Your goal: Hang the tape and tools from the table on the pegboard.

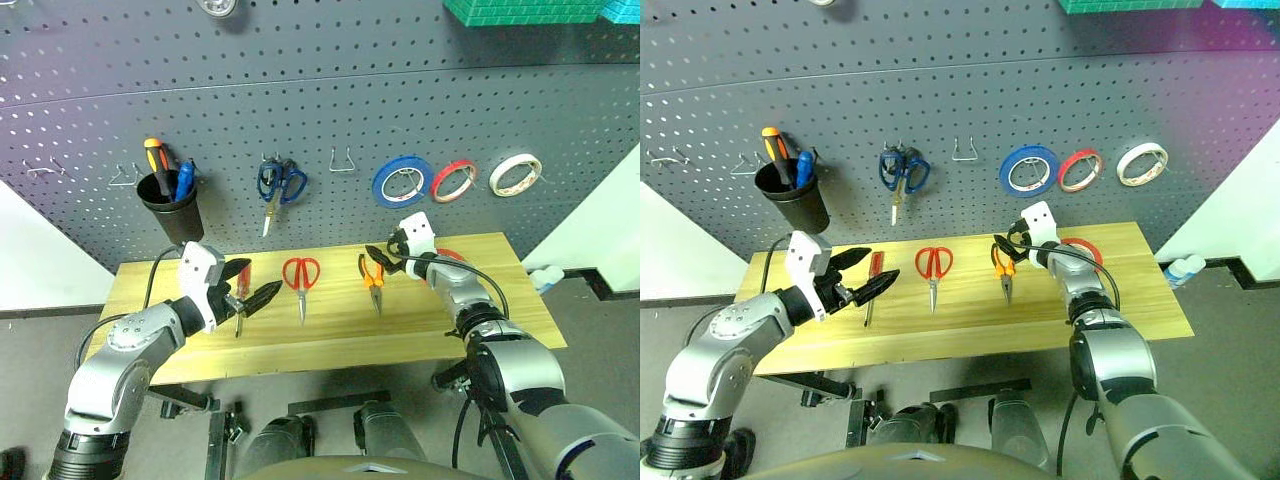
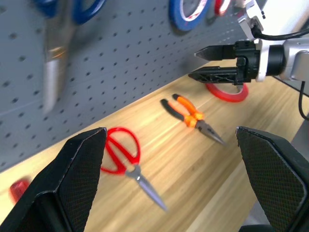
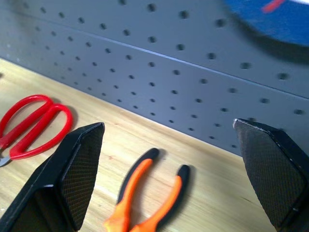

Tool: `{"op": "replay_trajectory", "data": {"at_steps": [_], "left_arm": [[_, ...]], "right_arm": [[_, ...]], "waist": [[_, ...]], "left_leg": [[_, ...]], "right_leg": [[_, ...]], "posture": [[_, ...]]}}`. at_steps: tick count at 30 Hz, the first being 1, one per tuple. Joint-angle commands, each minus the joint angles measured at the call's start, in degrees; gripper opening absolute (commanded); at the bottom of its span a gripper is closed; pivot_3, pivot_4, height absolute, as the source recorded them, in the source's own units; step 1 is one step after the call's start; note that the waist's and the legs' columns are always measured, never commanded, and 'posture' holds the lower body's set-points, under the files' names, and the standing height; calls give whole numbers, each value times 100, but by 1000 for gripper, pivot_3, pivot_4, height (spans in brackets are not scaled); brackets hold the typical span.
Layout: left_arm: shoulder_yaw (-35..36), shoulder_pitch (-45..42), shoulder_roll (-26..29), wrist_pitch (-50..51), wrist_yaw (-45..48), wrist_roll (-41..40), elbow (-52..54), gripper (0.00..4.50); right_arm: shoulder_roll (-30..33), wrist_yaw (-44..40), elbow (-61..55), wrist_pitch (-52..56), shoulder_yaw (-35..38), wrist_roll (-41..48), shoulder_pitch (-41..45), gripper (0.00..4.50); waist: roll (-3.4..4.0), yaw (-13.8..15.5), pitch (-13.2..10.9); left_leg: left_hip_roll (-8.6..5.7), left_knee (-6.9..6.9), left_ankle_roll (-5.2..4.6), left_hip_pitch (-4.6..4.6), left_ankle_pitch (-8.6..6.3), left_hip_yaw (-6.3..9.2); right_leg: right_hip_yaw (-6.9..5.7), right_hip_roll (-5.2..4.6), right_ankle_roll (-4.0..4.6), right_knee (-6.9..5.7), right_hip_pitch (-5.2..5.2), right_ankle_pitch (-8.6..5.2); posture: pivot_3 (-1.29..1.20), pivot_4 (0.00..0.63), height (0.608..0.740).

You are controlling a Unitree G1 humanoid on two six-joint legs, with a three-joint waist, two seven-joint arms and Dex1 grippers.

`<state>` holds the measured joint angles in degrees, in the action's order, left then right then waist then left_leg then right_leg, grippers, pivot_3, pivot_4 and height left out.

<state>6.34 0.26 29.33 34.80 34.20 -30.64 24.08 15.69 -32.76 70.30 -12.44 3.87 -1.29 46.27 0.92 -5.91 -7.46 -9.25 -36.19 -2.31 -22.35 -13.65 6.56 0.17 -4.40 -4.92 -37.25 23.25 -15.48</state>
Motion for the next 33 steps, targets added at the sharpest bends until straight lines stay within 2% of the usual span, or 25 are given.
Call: {"op": "replay_trajectory", "data": {"at_steps": [1, 7, 16, 24, 33], "left_arm": [[183, 26, 28, 15, -77, -108, 296, 4468], [97, 20, -4, 13, -109, -118, 308, 4468], [37, -113, 51, 76, 2, -212, 277, 4468], [78, -288, 217, 395, 292, -600, 334, 4468], [141, -432, 561, 518, 509, -750, 350, 4468]], "right_arm": [[24, 56, 4, -44, -3, -17, 226, 4500], [256, 263, 71, 17, -2, -89, 209, 4500], [640, 773, 142, 475, -98, -314, 136, 4500], [672, 627, 51, 1098, -164, -322, 105, 4500], [832, 771, 31, 1333, -70, -270, 43, 4500]], "waist": [[-3, 61, -13], [-5, 224, -30], [-11, 194, -67], [-21, 180, -110], [-23, 179, -171]], "left_leg": [[0, 0, 1, 0, 0, 0], [0, 4, 5, -1, -2, -1], [0, 4, 13, -1, -7, -4], [3, 8, 0, -1, 1, -6], [3, 11, 1, -2, 1, -8]], "right_leg": [[0, 0, 0, 0, 1, 0], [0, -2, 1, 7, 4, 0], [0, -2, 3, 7, 0, -1], [1, -2, 5, 8, 2, -2], [1, -2, 5, 12, 2, -2]], "posture": [[-85, 147, 740], [-95, 148, 740], [-126, 159, 740], [-148, 168, 740], [-155, 173, 740]]}}
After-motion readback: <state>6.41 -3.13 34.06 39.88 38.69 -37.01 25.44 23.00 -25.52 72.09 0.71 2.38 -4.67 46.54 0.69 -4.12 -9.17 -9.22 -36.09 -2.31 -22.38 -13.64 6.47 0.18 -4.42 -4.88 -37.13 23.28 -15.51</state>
